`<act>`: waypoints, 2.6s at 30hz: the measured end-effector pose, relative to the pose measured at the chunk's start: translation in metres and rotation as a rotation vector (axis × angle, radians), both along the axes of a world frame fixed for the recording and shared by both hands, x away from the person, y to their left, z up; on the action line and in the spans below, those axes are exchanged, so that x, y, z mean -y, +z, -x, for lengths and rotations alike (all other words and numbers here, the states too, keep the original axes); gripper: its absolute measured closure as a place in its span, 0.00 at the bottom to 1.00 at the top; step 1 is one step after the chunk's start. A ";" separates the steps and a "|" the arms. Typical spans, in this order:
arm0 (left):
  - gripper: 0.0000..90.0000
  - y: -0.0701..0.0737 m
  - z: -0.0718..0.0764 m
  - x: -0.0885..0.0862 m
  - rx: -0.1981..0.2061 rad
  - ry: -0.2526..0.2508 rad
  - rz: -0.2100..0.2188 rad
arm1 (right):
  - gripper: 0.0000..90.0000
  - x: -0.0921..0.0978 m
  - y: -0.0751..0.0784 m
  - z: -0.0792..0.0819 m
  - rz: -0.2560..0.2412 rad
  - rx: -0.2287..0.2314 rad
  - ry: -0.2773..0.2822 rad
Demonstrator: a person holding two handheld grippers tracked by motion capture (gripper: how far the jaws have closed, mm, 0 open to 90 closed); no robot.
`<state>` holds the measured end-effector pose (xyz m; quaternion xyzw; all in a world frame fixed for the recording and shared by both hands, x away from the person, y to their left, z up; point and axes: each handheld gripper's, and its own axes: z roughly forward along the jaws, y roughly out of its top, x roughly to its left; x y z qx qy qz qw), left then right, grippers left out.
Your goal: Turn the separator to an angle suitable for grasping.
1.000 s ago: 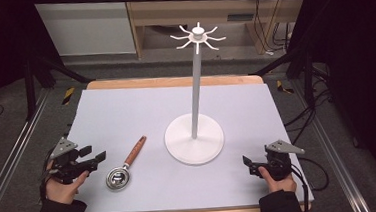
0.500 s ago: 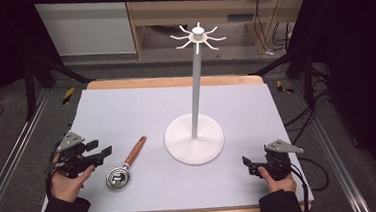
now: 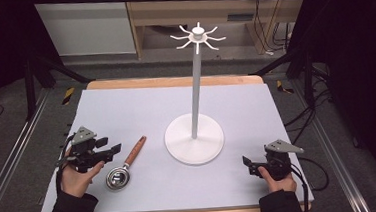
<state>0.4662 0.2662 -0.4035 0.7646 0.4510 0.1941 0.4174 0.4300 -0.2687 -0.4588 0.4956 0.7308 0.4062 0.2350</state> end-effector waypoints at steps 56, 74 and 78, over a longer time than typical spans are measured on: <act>0.65 -0.040 -0.044 0.062 -0.259 -0.085 -0.292 | 0.07 -0.001 -0.002 -0.002 0.004 -0.023 0.011; 0.70 -0.050 -0.051 0.063 -0.327 -0.079 -0.297 | 0.07 -0.002 -0.002 -0.002 0.003 -0.028 0.011; 0.72 -0.050 -0.050 0.062 -0.341 -0.072 -0.286 | 0.07 -0.001 -0.002 -0.002 0.004 -0.028 0.014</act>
